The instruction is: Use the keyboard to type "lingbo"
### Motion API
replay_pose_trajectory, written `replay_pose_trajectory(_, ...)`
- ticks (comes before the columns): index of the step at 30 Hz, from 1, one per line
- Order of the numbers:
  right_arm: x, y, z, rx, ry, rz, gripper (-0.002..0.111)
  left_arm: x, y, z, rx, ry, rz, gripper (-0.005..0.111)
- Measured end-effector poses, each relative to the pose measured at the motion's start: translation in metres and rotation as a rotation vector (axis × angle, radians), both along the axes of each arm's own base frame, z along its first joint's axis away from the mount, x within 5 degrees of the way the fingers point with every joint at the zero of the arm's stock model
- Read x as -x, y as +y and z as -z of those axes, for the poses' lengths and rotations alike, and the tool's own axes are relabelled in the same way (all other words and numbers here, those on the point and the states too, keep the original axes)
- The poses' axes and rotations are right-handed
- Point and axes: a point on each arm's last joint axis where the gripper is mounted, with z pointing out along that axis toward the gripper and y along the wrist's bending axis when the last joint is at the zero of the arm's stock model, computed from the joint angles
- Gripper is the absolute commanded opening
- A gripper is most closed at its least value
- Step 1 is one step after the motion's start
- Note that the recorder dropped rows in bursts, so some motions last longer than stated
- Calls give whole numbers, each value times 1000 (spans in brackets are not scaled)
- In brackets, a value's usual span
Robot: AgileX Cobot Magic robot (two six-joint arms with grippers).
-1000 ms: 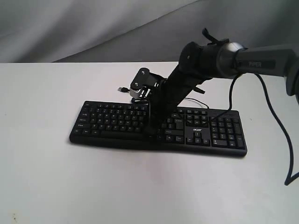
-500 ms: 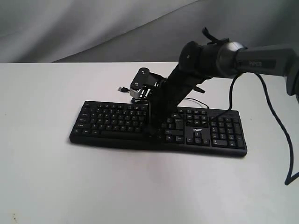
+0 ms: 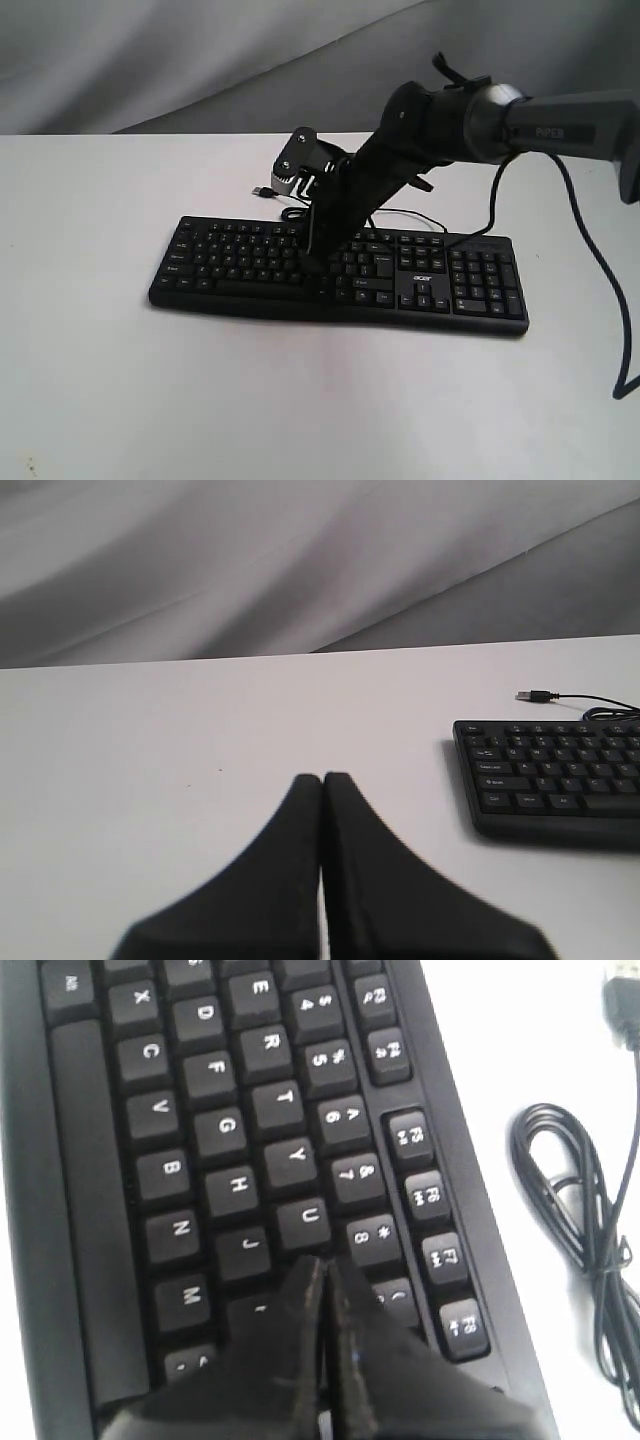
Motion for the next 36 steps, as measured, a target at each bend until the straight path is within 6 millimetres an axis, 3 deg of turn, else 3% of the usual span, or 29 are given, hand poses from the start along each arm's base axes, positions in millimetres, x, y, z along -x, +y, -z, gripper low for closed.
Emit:
replay_pose_trajectory(16, -1, 7, -2, -35, -28, 15, 0, 0, 0, 0, 0, 0, 0, 1)
replay_pose_trajectory(36, -1, 7, 9, -26, -3, 13, 0, 0, 0, 0, 0, 0, 0, 1)
